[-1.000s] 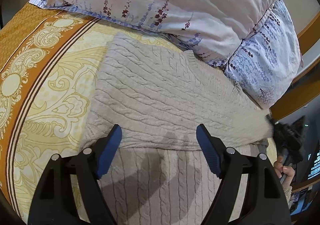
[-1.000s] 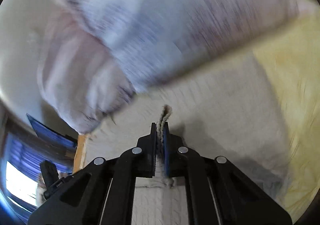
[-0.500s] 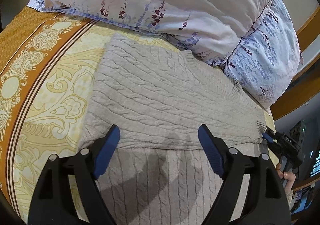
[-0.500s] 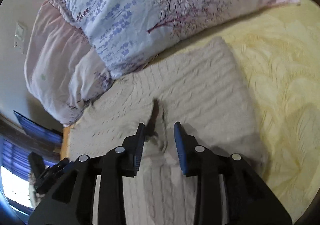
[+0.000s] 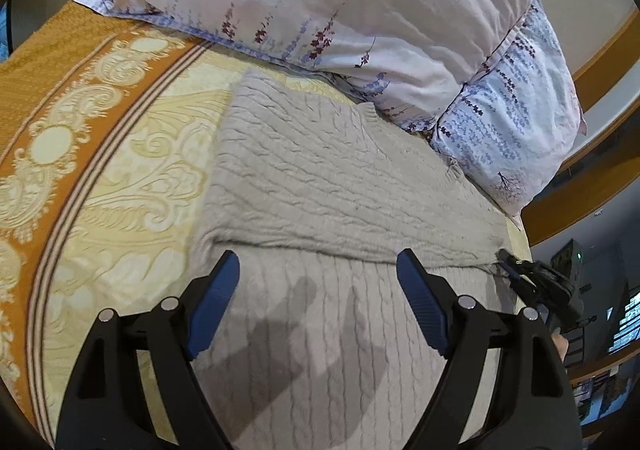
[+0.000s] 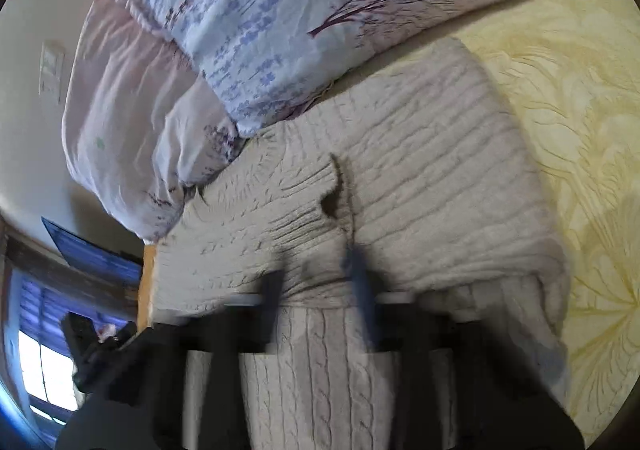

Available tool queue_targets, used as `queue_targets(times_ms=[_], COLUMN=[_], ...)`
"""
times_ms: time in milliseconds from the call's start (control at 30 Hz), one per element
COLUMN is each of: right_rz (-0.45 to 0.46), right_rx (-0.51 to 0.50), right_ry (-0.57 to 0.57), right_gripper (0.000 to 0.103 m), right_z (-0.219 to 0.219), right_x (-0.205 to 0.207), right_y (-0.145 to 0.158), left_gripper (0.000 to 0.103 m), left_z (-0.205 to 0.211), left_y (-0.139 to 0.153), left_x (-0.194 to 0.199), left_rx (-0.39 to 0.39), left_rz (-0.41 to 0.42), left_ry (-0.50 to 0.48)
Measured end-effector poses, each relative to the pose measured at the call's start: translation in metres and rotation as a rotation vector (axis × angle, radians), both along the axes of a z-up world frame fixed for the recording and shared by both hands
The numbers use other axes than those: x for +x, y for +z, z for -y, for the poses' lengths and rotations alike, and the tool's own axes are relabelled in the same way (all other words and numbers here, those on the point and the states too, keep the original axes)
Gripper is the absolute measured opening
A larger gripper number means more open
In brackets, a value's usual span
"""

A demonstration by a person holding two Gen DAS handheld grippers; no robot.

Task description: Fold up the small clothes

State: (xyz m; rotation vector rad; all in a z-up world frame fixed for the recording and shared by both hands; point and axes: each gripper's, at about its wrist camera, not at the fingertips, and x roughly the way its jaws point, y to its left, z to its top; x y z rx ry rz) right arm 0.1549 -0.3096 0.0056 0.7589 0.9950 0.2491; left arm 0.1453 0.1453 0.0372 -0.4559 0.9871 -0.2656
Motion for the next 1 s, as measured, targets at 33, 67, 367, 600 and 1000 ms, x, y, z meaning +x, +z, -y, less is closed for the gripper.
queue_targets(times_ms=[33, 67, 367, 600, 1000], right_rz=[0.004, 0.017, 0.007, 0.082, 0.011], right_rx=[-0.009, -0.038, -0.056, -0.091, 0.108], right_ry=[-0.006, -0.025, -0.007, -0.067, -0.032], right_gripper=[0.007, 0.007, 0.044, 0.079, 0.043], right_z=[0.000, 0.001, 0.010, 0.052, 0.078], right_x=[-0.001, -0.003, -0.020, -0.098, -0.170], right_y=[0.000, 0.001, 0.008, 0.029, -0.006], left_gripper=[0.081, 0.081, 0.080, 0.074, 0.054], left_z=[-0.001, -0.004, -0.019, -0.026, -0.020], left_y=[0.002, 0.004, 0.001, -0.019, -0.032], left_x=[-0.004, -0.010, -0.067, -0.095, -0.137], left_rx=[0.008, 0.025, 0.121, 0.055, -0.101], left_rz=[0.007, 0.019, 0.071, 0.036, 0.034], left_ry=[-0.001, -0.003, -0.042, -0.062, -0.135])
